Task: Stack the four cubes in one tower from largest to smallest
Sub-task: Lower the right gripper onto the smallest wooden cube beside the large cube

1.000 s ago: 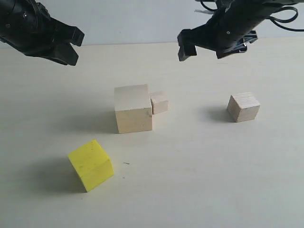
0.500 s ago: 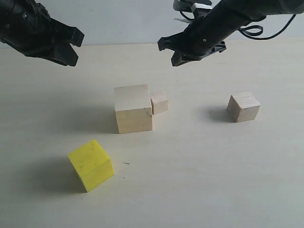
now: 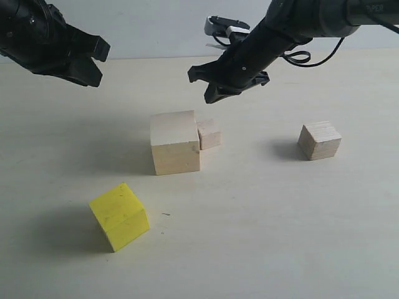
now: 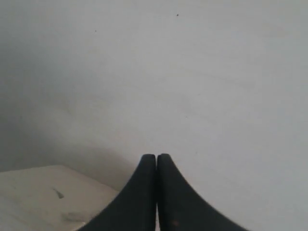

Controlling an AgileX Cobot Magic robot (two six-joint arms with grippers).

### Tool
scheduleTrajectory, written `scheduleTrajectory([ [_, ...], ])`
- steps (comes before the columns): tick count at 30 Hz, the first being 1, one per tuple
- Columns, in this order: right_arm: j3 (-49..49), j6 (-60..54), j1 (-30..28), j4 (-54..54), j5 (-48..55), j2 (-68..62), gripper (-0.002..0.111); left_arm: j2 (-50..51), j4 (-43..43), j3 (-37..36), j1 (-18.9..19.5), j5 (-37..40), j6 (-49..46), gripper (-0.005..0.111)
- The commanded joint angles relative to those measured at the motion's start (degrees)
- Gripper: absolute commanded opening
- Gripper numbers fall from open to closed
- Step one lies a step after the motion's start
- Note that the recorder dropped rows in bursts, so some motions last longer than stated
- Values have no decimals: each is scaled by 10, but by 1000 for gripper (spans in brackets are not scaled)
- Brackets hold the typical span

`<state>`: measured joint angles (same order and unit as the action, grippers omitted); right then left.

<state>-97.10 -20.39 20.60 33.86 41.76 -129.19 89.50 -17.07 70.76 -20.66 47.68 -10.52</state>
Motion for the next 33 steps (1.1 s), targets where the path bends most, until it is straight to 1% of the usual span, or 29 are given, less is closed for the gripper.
scheduleTrajectory([
  [1,-10,-7,4,-2,26,-14,0,0,2,6,1,-3,0,19],
  [6,-10,-4,4,-28,47,-16,0,0,2,6,1,-3,0,19],
  [10,-10,30,4,-74,70,-16,0,0,4,6,1,-3,0,19],
  [15,-10,32,4,-78,109,-16,0,0,9,6,1,-3,0,19],
  [20,-10,67,4,-101,163,-16,0,0,17,6,1,-3,0,19],
  [23,-10,83,4,-124,164,-9,0,0,23,6,1,-3,-2,19],
  [27,-10,83,4,-125,133,8,0,0,34,6,1,-3,-2,19],
  [29,-10,83,4,-113,118,15,0,0,42,6,1,-3,-2,19],
  [33,-10,73,4,-87,125,16,0,0,45,6,1,-7,-2,19],
])
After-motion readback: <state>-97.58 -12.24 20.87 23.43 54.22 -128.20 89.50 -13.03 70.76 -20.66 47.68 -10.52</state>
